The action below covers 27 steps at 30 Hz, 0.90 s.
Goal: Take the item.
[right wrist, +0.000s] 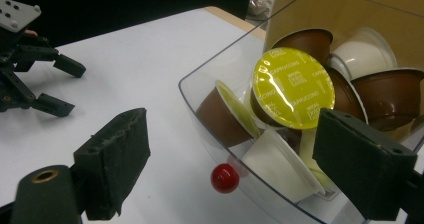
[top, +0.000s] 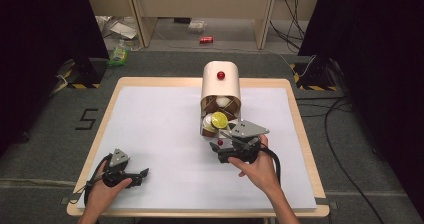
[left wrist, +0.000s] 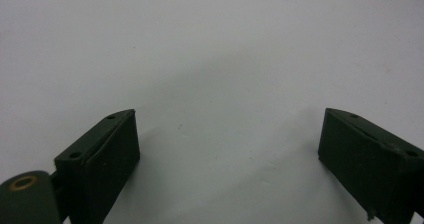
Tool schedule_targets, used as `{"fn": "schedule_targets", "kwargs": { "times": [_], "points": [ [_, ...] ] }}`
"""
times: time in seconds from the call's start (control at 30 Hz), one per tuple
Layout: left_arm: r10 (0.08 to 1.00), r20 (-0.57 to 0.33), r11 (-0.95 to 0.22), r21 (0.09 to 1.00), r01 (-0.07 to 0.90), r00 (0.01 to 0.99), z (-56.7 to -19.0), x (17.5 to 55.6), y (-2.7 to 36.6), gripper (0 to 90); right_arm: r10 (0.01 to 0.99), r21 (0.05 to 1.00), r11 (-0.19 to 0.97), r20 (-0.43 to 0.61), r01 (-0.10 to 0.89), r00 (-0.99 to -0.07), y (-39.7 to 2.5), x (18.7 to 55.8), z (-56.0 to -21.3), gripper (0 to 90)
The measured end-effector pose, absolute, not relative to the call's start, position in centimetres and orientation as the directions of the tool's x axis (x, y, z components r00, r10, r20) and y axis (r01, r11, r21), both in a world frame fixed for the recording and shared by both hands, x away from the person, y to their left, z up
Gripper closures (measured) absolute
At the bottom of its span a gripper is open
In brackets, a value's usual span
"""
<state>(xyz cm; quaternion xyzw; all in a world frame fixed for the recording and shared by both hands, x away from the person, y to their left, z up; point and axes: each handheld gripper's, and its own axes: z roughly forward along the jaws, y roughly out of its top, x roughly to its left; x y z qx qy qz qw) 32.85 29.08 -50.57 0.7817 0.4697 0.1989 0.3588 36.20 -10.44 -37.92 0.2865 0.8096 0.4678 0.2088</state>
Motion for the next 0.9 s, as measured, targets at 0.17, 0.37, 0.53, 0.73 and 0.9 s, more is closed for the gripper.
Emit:
{"fn": "schedule_targets", "kwargs": {
  "times": [0.17, 0.37, 0.53, 0.73, 0.9],
  "points": [
    [0.877, -0.027, -0.301, 0.748, 0.592, 0.479, -50.6, 32.9, 29.1, 8.7, 0.669, 0.885, 0.381, -0.064, 0.268, -0.74, -10.3, 36.5, -37.4, 16.4],
    [0.877, -0.027, -0.3, 0.748, 0.592, 0.48, -50.6, 32.9, 29.1, 8.7, 0.696, 0.889, 0.359, -0.052, 0.285, -0.716, -10.1, 37.6, -36.9, 19.2],
    [0.877, -0.027, -0.301, 0.748, 0.592, 0.479, -50.6, 32.9, 29.1, 8.7, 0.711, 0.889, 0.348, -0.043, 0.298, -0.702, -10.3, 38.2, -37.0, 21.2],
    [0.877, -0.026, -0.301, 0.748, 0.592, 0.48, -50.6, 32.9, 29.1, 8.7, 0.722, 0.886, 0.343, -0.036, 0.313, -0.691, -10.0, 39.2, -37.2, 24.3],
    [0.877, -0.027, -0.301, 0.748, 0.592, 0.479, -50.6, 32.9, 29.1, 8.7, 0.729, 0.879, 0.347, -0.032, 0.328, -0.684, -9.4, 40.0, -37.4, 25.3]
  ]
}}
